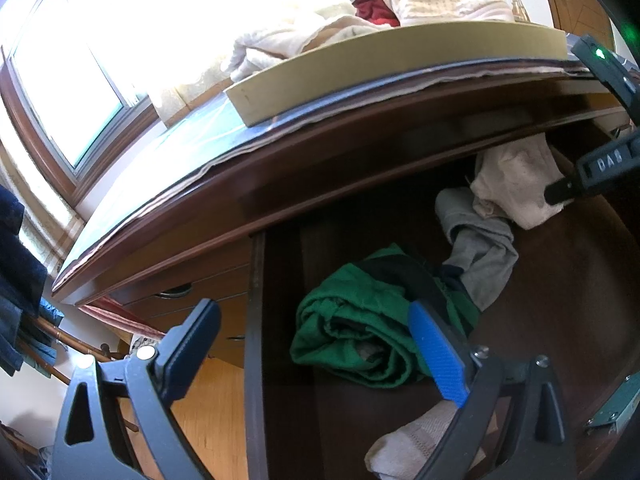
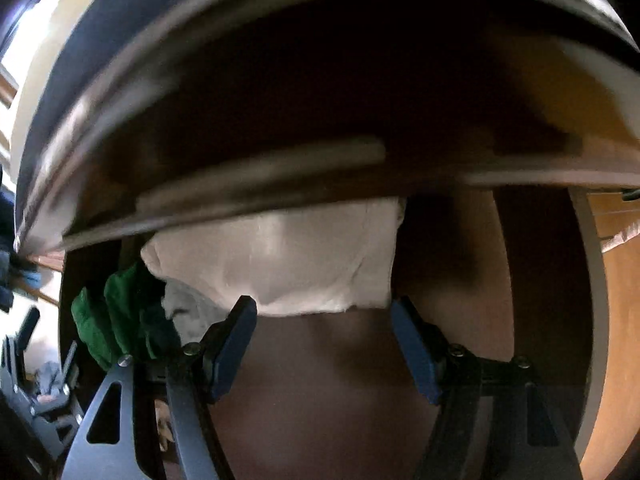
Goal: Take underwear out of drawer
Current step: 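Move the right tool back down into the drawer toward the beige garment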
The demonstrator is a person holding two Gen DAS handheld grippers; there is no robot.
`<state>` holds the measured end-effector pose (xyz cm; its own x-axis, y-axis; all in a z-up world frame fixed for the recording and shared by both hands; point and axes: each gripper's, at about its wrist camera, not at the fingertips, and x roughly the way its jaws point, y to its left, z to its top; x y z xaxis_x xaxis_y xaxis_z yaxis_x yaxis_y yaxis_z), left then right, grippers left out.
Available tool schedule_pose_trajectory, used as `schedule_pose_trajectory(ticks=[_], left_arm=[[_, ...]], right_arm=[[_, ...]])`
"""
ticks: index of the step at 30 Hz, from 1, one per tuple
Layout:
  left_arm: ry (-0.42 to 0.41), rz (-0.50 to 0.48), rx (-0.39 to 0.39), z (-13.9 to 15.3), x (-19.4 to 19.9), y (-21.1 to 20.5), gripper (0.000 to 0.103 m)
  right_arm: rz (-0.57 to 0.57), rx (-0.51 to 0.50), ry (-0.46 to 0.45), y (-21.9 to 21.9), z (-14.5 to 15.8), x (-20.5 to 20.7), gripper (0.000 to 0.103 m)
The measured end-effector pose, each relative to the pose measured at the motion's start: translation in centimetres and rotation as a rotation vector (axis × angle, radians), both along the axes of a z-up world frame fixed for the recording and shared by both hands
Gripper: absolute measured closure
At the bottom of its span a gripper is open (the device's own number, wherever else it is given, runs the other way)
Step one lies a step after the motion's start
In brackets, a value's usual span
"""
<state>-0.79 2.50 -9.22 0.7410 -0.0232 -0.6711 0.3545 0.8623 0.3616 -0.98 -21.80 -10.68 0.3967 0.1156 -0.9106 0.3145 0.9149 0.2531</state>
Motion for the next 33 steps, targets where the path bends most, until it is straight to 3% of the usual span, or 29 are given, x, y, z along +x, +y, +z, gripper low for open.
schedule_pose_trajectory(ticks=[8,13,18,21,22,27,33], left_arm=[[0.001,-0.002,-0.001,0.0,0.0,0.0,0.007],[0.036,-0.004,0.012,-0.4,0.3,-0.3,0.007],[0.022,-0.016,0.021,-0.4,-0.1,-0.5,0.007],[0.023,-0.023,0.037,-0.6,-0.5,-0.7,0.007],[0.027,-0.026,0.029,-0.6,-0.7,-0.7,0.007],[0.009,-0.017,-0.006,-0.1,-0.9,-0.2,0.007],[0.002,-0.017,-0.004,-0.1,-1.0,-0.1,0.007]], right_arm=[[-0.035,-0.079,-0.008,0.0,-0.2,0.8,0.031],[0.01,-0.089,0.019,0.7,-0.5,0.7,0.042],[0.068,-0.076,0.063,1.1,-1.0,-0.4,0.076],[0.075,0.067,0.115,0.6,-2.7,-1.4,0.086],[0.06,0.057,0.107,0.2,-2.5,-1.7,0.086],[0.264,-0.111,0.069,3.2,0.4,-2.0,0.086],[0.713,-0.528,0.01,9.0,1.4,-4.4,0.085]])
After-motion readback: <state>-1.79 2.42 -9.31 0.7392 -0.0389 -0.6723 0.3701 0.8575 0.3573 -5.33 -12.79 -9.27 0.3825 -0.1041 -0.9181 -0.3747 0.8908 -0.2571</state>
